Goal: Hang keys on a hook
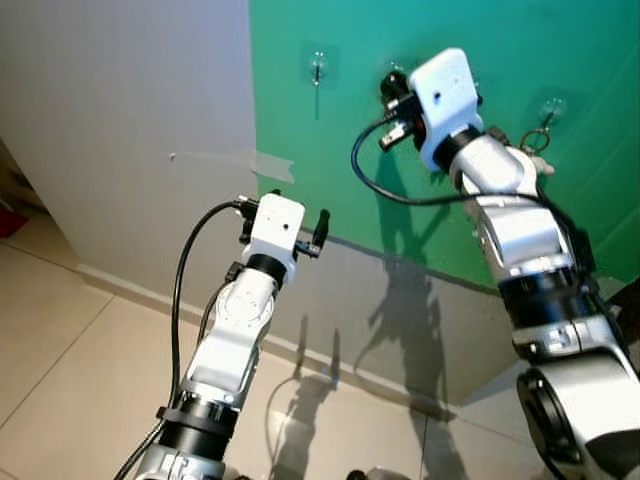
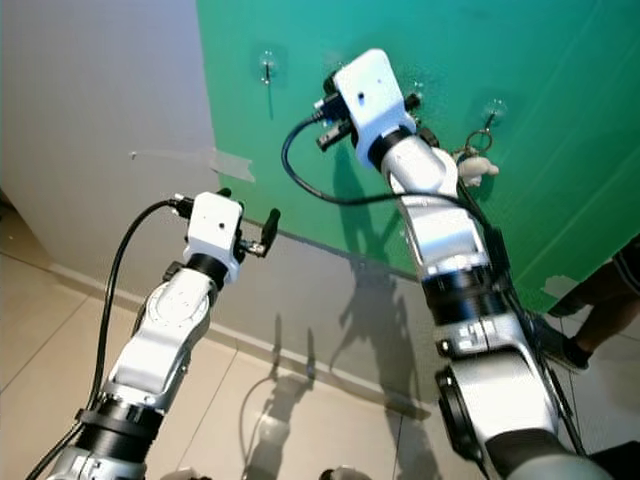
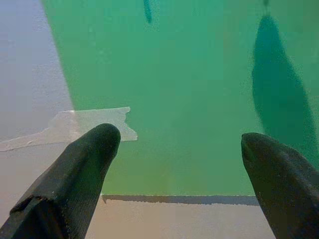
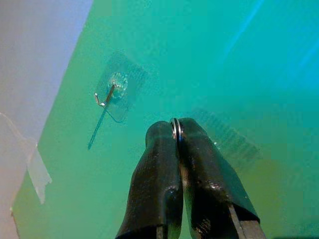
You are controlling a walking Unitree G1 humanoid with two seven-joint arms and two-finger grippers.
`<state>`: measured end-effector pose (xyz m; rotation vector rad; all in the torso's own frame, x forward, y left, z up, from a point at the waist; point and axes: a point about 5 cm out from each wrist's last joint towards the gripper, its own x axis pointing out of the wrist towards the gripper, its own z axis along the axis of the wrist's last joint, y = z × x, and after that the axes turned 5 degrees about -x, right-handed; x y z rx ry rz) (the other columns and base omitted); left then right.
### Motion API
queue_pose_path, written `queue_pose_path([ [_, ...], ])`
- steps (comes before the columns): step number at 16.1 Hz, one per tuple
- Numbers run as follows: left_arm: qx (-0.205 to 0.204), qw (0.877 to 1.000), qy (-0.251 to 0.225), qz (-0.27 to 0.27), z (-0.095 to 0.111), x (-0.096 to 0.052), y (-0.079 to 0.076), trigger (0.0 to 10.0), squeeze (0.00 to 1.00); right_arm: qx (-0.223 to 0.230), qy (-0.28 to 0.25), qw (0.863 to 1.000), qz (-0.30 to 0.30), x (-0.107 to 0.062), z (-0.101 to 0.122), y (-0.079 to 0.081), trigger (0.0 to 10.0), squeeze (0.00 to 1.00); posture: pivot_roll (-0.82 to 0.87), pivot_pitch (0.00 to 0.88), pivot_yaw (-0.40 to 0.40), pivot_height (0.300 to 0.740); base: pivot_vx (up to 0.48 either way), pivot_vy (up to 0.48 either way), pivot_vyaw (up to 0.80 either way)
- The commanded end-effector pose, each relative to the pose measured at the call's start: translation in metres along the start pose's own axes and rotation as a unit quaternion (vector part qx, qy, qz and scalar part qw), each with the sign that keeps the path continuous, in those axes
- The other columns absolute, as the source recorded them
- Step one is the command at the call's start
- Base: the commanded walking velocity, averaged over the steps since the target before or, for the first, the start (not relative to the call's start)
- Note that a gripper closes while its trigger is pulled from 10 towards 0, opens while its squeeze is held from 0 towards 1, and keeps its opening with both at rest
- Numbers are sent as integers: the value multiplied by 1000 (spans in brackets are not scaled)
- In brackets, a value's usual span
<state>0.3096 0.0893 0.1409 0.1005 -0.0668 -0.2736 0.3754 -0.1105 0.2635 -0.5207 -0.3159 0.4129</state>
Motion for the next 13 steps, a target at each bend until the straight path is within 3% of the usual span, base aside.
queue_pose_path([
  [1,-3,1000,0,5,1,-1,-1,10000,0,-15,2,1000,0,4,0,-2,10000,0,36,0,-103,740,0,0,0],
  [5,-7,1000,6,17,-1,-4,3,10000,0,-16,13,1000,-5,10,-5,-1,10000,0,48,0,-107,740,0,0,0],
  [13,-8,1000,9,14,-2,-3,3,10000,0,-31,94,991,-85,14,-29,-31,10000,0,39,0,-92,740,0,0,0],
])
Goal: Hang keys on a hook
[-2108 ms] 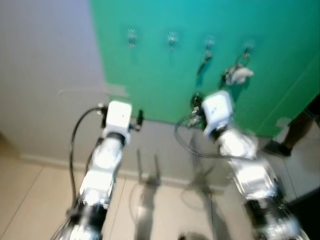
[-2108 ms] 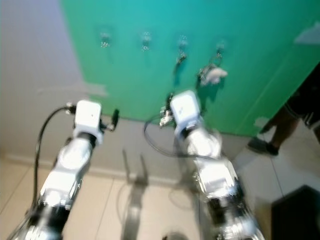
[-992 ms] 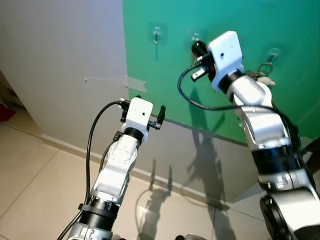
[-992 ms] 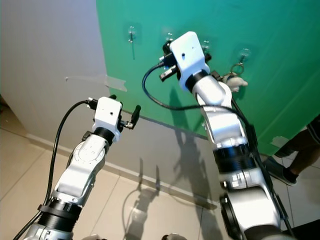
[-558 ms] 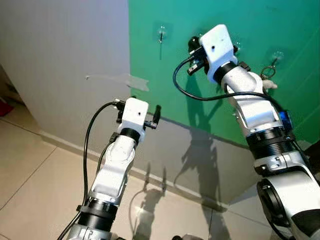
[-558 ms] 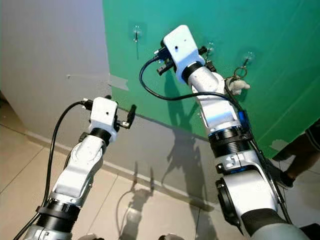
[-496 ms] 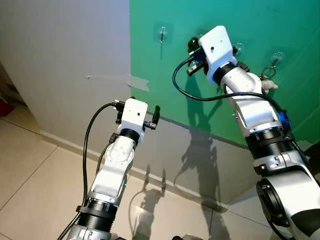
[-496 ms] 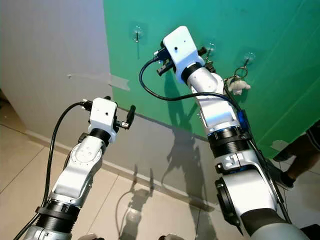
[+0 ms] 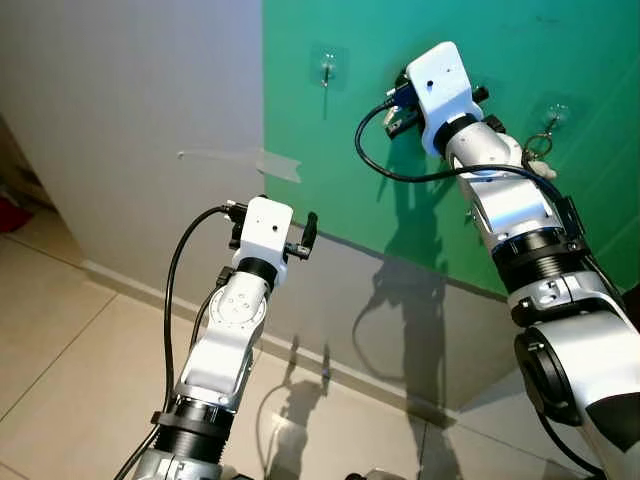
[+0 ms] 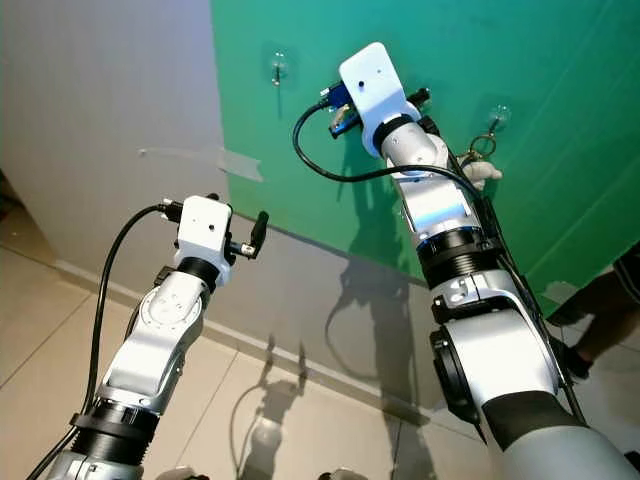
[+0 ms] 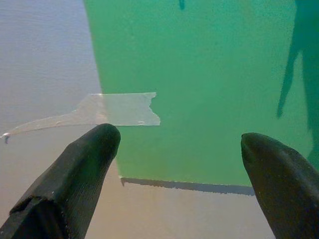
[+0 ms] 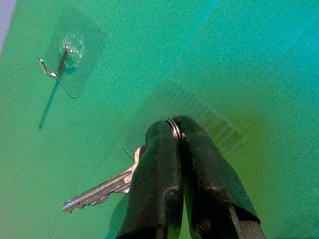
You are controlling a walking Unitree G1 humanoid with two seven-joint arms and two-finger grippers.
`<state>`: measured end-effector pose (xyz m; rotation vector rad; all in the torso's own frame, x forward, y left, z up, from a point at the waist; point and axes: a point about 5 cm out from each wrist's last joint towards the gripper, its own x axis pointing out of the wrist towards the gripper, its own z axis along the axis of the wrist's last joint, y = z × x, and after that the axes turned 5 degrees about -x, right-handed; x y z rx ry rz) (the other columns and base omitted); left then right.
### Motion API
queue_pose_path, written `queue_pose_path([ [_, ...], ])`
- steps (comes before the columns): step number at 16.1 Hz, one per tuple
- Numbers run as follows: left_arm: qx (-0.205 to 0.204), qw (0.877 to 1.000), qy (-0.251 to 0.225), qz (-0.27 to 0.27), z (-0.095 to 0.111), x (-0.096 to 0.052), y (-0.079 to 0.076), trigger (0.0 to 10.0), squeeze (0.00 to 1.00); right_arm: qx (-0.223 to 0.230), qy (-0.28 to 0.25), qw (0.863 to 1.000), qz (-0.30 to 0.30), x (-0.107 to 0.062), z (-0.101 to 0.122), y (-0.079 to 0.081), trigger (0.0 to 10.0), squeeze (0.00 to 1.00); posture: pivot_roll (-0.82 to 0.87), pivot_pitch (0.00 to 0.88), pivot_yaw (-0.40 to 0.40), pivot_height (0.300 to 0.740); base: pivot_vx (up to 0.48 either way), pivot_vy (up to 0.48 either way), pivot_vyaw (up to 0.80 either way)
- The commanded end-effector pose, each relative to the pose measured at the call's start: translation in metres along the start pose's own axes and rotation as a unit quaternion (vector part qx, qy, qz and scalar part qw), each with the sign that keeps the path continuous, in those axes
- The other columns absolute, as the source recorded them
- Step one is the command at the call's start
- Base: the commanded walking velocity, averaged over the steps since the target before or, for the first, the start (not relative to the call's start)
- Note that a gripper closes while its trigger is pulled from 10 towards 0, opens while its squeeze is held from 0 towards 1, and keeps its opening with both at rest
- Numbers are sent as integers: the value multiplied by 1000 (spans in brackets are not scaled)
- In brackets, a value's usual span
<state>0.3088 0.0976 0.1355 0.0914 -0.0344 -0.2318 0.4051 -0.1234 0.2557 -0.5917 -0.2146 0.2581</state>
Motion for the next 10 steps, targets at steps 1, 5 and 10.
queue_pose_path([
  [1,-2,1000,-6,-7,4,0,-5,10000,0,0,27,999,-32,-1,-9,-16,10000,0,37,0,-90,740,0,0,0],
  [5,-1,1000,-3,-9,4,0,-4,10000,0,30,45,998,-18,-2,-19,-4,10000,0,35,0,-88,740,0,0,0],
  [10,-1,1000,-2,-5,3,-1,-3,10000,0,45,40,998,30,-4,-21,18,10000,0,41,0,-94,740,0,0,0],
])
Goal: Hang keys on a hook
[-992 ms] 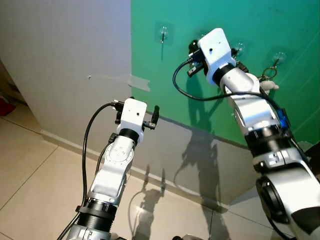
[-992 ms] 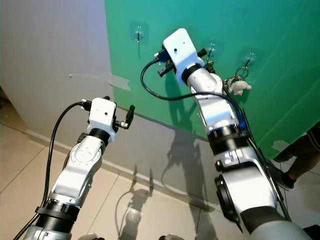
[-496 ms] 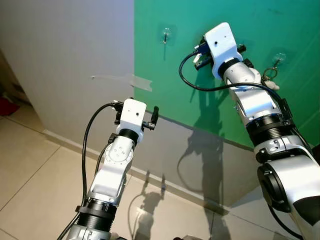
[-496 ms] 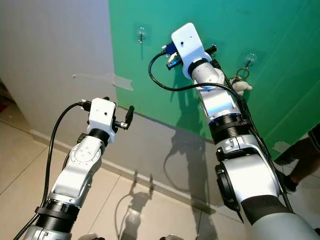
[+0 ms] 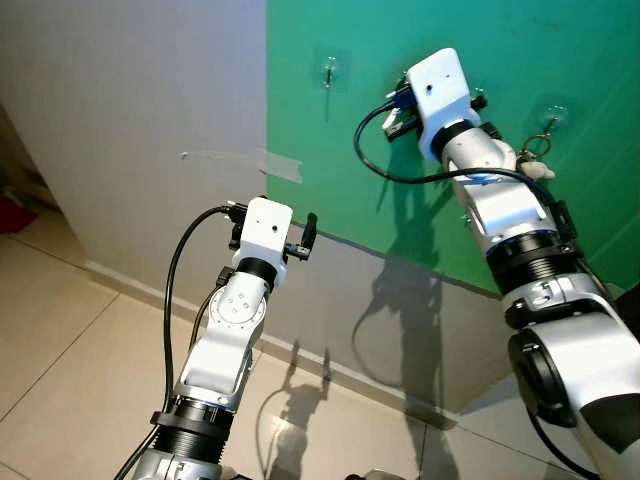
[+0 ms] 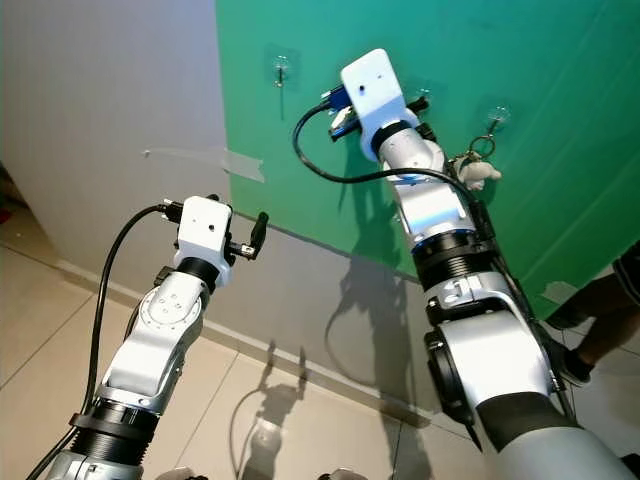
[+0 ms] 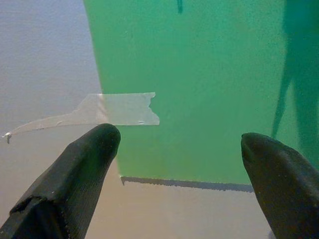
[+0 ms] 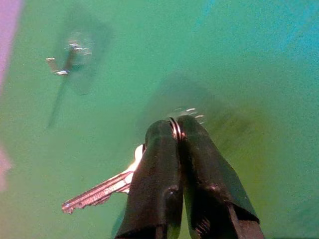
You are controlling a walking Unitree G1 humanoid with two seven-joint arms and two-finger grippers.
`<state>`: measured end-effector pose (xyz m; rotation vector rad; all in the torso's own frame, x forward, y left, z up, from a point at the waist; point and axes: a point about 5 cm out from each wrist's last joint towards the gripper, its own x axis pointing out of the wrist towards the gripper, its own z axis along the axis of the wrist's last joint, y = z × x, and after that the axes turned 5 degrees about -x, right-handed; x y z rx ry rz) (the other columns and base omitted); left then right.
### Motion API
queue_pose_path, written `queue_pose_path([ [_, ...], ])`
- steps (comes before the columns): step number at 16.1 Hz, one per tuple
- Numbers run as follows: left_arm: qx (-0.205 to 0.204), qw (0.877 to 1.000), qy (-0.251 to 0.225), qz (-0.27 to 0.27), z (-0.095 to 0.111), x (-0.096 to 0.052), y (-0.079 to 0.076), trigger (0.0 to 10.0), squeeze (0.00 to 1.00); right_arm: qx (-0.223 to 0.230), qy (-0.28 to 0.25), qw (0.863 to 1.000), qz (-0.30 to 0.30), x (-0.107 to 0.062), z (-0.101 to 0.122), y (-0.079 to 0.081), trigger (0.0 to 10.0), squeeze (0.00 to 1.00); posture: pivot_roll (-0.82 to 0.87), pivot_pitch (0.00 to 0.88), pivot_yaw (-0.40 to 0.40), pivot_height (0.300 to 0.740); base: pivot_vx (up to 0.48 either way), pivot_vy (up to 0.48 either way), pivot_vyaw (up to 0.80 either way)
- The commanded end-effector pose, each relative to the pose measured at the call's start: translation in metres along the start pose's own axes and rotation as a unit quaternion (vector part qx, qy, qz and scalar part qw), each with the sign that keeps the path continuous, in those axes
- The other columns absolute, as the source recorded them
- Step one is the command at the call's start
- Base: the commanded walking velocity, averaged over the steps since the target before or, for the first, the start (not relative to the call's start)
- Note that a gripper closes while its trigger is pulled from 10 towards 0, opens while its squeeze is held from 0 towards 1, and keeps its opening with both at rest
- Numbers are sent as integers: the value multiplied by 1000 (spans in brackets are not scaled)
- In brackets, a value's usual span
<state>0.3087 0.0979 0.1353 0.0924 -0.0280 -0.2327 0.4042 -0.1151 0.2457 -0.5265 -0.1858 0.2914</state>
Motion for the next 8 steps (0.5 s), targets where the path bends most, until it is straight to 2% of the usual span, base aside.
queue_pose_path([
  [1,-1,1000,-3,-1,3,-2,-2,10000,0,41,53,997,35,-6,-24,13,10000,0,52,0,-100,740,0,0,0],
  [2,-1,1000,-3,0,3,-2,-2,10000,0,52,61,996,40,-6,-27,15,10000,0,52,0,-100,740,0,0,0],
  [3,0,1000,-2,1,3,-2,-1,10000,0,87,77,992,47,-6,-31,19,10000,0,56,0,-101,740,0,0,0],
  [8,4,1000,1,-4,1,-3,-2,10000,0,104,83,990,49,-7,-32,19,10000,0,57,0,-94,740,0,0,0],
])
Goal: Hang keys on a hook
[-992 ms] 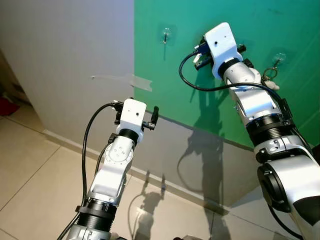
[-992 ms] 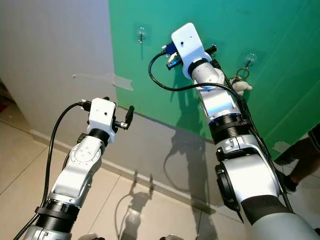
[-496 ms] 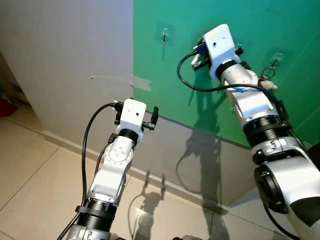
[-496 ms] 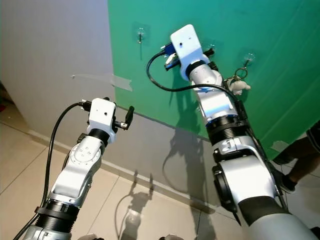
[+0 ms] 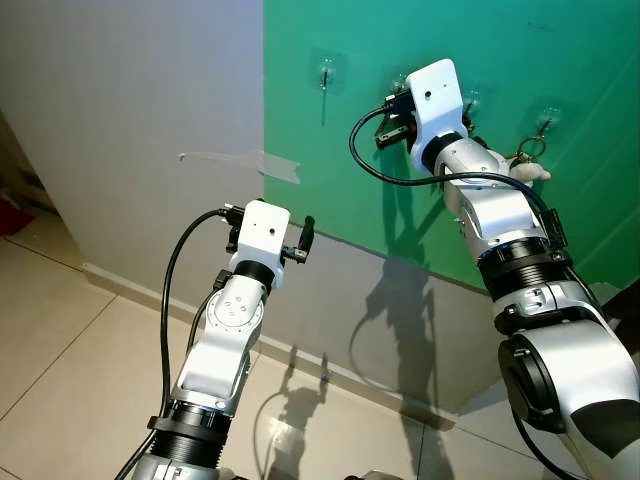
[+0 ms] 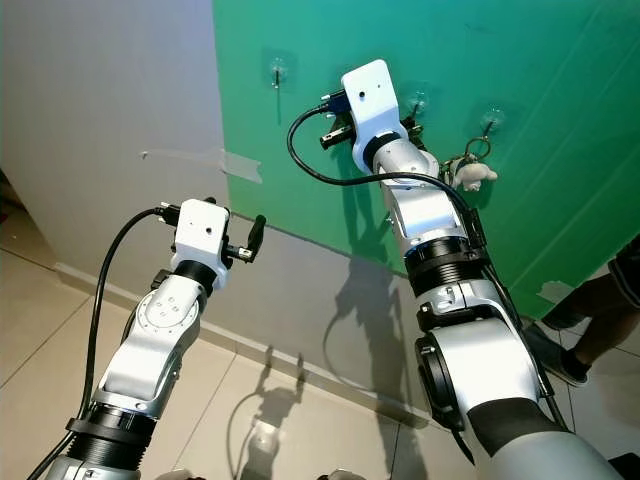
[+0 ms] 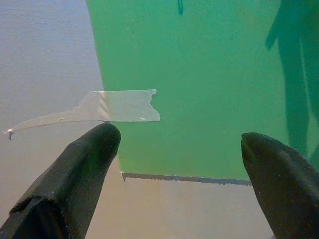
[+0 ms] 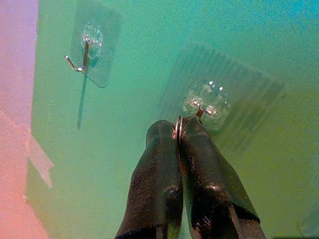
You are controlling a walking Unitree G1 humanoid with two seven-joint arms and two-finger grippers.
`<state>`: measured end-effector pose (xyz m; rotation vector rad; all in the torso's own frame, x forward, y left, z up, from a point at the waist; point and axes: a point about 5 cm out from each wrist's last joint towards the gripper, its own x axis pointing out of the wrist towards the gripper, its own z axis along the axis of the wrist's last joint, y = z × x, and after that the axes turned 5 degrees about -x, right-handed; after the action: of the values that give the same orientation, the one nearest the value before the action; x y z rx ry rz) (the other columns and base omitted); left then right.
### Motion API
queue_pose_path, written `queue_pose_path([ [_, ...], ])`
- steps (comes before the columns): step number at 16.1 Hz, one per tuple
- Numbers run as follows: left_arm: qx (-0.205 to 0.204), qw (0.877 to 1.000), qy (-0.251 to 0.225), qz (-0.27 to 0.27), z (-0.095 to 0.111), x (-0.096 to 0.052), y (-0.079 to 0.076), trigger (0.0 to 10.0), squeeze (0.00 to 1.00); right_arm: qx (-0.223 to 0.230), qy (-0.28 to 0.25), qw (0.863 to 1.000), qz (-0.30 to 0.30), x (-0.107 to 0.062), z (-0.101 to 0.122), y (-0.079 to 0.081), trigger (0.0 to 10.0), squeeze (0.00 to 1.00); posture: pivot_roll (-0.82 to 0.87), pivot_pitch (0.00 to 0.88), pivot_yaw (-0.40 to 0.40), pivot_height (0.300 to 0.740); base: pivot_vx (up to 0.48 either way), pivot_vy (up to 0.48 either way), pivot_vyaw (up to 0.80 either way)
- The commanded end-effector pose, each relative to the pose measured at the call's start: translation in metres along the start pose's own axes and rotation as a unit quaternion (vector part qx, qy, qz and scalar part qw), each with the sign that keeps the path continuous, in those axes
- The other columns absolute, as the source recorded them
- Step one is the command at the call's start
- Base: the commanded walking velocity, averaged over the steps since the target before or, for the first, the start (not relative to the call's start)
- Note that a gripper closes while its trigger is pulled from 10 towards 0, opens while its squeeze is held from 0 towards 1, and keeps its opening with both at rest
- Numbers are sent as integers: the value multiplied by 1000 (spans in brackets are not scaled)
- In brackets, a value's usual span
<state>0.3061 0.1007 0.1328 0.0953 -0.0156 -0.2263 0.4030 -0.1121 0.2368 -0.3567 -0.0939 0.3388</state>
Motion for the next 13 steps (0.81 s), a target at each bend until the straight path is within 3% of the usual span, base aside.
queue_pose_path([
  [1,3,1000,-4,-8,4,0,-4,10000,0,47,72,996,25,-4,-30,9,10000,0,54,0,-92,740,0,0,0],
  [5,1,1000,-3,-14,3,1,-7,10000,0,85,76,993,16,-4,-30,4,10000,0,50,0,-91,740,0,0,0],
  [7,0,1000,-3,-15,3,1,-8,10000,0,130,80,988,8,-4,-30,2,10000,0,50,0,-92,740,0,0,0],
  [9,-4,1000,0,-15,2,1,-9,10000,0,268,97,959,4,-2,-30,0,10000,0,49,0,-93,740,0,0,0],
  [13,-11,1000,3,-12,1,-1,-9,10000,0,362,128,923,-30,-1,-41,-8,10000,0,58,0,-102,740,0,0,0],
])
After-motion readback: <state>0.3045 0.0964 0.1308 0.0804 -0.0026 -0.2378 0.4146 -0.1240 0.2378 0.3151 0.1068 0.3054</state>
